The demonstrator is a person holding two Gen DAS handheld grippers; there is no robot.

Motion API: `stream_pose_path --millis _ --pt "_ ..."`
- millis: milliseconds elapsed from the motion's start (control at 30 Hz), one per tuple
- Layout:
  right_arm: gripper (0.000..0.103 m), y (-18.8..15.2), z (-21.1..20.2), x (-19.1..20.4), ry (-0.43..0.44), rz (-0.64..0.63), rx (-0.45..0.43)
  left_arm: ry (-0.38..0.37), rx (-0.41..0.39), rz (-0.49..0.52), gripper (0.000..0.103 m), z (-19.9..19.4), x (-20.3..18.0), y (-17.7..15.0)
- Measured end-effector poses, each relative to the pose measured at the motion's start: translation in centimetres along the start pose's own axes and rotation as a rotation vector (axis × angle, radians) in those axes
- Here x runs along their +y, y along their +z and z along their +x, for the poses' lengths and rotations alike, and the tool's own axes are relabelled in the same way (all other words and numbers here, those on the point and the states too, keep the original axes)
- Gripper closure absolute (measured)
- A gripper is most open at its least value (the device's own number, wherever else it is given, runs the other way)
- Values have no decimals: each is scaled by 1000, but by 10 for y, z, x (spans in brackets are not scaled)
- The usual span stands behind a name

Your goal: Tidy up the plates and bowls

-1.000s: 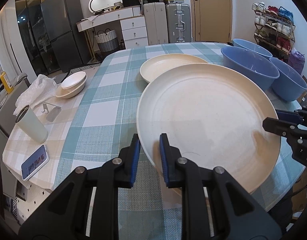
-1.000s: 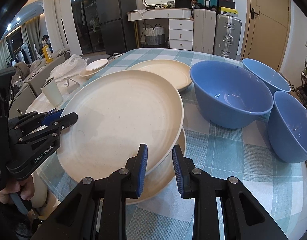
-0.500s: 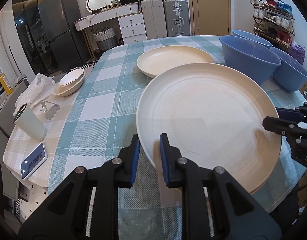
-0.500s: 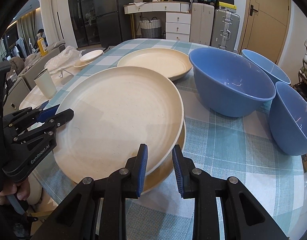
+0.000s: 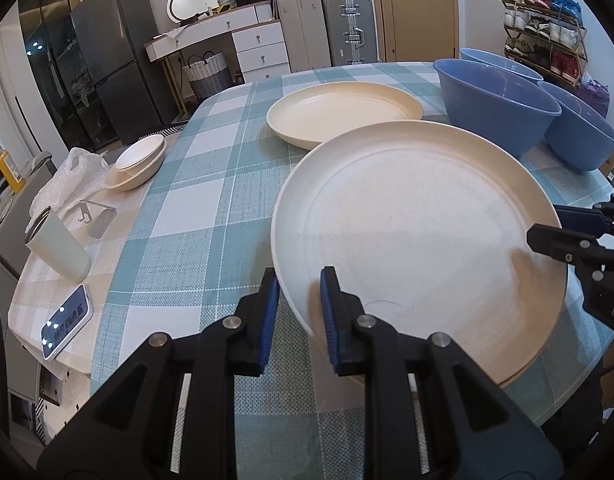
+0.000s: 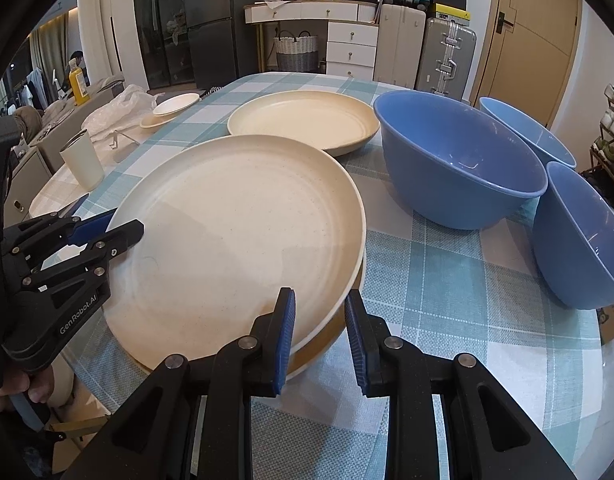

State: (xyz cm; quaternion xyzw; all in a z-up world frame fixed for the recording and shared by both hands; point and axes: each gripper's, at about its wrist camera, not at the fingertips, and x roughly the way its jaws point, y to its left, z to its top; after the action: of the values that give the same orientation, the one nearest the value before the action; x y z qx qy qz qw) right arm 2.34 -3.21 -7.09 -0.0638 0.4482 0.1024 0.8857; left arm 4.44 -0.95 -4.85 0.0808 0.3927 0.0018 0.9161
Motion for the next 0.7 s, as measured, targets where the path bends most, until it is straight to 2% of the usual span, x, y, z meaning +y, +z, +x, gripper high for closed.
stream_pose_path --millis 267,500,700 --pt "77 -4 -1 6 -50 -25 -1 -15 19 12 85 1 -3 -5" --pt "76 -9 1 7 -57 -20 9 -3 40 25 83 4 -5 -8" --pt "75 -10 2 5 -46 -8 7 -15 47 33 74 3 -8 -12"
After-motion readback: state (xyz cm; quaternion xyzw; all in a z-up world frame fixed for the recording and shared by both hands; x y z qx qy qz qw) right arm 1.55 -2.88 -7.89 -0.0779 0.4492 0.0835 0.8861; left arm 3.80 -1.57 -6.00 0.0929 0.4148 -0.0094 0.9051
